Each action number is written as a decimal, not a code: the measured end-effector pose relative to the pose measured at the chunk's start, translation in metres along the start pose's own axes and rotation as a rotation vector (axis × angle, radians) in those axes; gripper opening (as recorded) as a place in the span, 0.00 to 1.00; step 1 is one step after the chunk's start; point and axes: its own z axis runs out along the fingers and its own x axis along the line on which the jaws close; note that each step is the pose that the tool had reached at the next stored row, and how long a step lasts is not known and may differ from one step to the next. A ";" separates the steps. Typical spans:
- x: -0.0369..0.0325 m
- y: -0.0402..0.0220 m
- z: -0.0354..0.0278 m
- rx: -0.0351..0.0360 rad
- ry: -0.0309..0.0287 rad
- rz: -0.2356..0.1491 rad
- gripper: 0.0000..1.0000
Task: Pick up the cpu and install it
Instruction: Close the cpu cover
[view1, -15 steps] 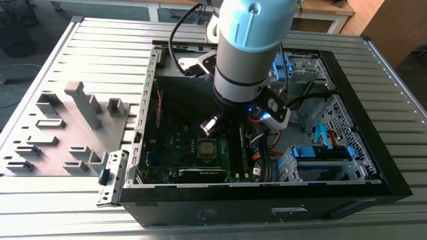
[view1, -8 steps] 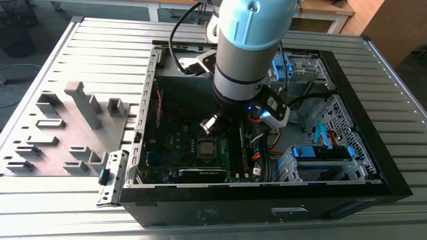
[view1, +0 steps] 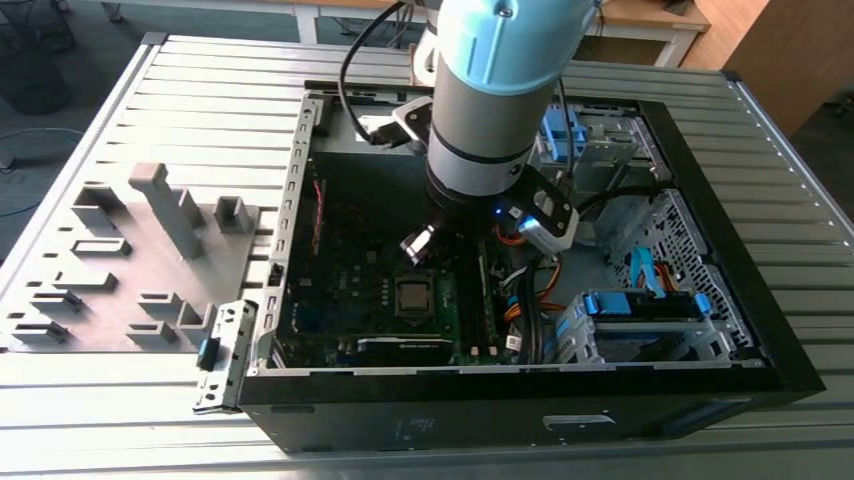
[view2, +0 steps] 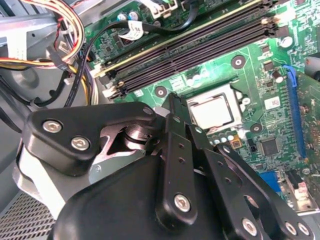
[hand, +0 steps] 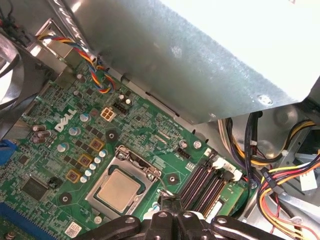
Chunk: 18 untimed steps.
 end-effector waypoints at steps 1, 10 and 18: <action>-0.0003 0.0005 0.0001 0.0000 0.0000 0.000 0.11; -0.0039 0.0057 0.0008 0.0004 0.0002 0.000 0.11; -0.0072 0.0104 0.0015 0.0006 0.0004 0.000 0.11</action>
